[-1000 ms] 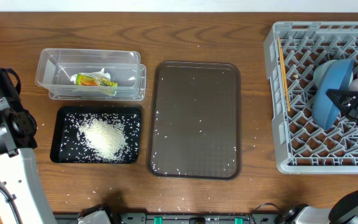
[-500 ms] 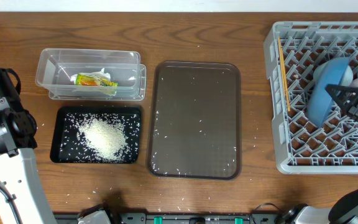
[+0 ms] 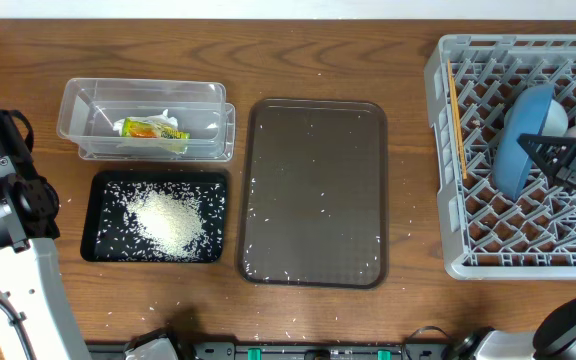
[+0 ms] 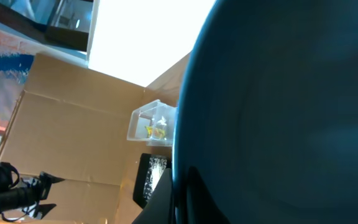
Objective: Sort waste into correct bins and load items into the dishwasher rack
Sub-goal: 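Push the blue plate down into the rack and open the right gripper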
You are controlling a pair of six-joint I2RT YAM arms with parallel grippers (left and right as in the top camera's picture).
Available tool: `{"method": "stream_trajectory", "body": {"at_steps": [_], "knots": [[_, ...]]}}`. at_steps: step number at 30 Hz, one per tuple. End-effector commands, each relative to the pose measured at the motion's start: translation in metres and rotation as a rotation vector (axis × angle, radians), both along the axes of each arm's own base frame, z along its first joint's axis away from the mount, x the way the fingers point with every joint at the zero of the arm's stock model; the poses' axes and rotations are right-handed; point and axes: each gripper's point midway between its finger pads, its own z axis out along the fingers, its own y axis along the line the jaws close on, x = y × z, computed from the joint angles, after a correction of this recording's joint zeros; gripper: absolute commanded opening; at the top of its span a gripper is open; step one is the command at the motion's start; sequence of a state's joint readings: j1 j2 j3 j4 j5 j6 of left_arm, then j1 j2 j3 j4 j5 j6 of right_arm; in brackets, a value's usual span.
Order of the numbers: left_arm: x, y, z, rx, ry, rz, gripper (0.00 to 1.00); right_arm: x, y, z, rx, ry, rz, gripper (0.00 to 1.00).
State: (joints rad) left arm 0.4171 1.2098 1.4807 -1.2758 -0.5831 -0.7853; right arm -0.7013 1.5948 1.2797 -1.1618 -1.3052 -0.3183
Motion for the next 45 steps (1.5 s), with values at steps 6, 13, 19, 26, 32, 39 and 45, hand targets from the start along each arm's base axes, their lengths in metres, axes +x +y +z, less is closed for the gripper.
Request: {"method": "stream_trajectory", "body": {"at_steps": [6,13,19,26,32,39,45], "knots": [[-0.004,0.003,0.002,0.016,0.009,0.012,0.9,-0.006,-0.014,-0.034,0.009,0.179,-0.056,0.01],[-0.004,0.003,0.002,0.016,0.009,0.012,0.9,-0.01,-0.022,-0.024,0.091,0.174,-0.096,0.01],[-0.004,0.003,0.002,0.016,0.009,0.012,0.91,-0.013,-0.023,-0.019,0.133,0.174,-0.108,0.01],[-0.004,0.003,0.002,0.016,0.009,0.012,0.9,-0.013,-0.02,-0.01,0.176,0.146,-0.102,0.02],[-0.004,0.003,0.002,0.016,0.009,0.012,0.91,-0.023,-0.031,-0.038,0.055,0.264,-0.128,0.05],[-0.004,0.003,0.002,0.016,0.009,0.012,0.9,-0.041,-0.055,-0.054,0.003,0.357,-0.205,0.09],[-0.004,0.003,0.002,0.016,0.009,0.012,0.9,-0.051,-0.066,-0.056,0.008,0.381,-0.243,0.16]]}}
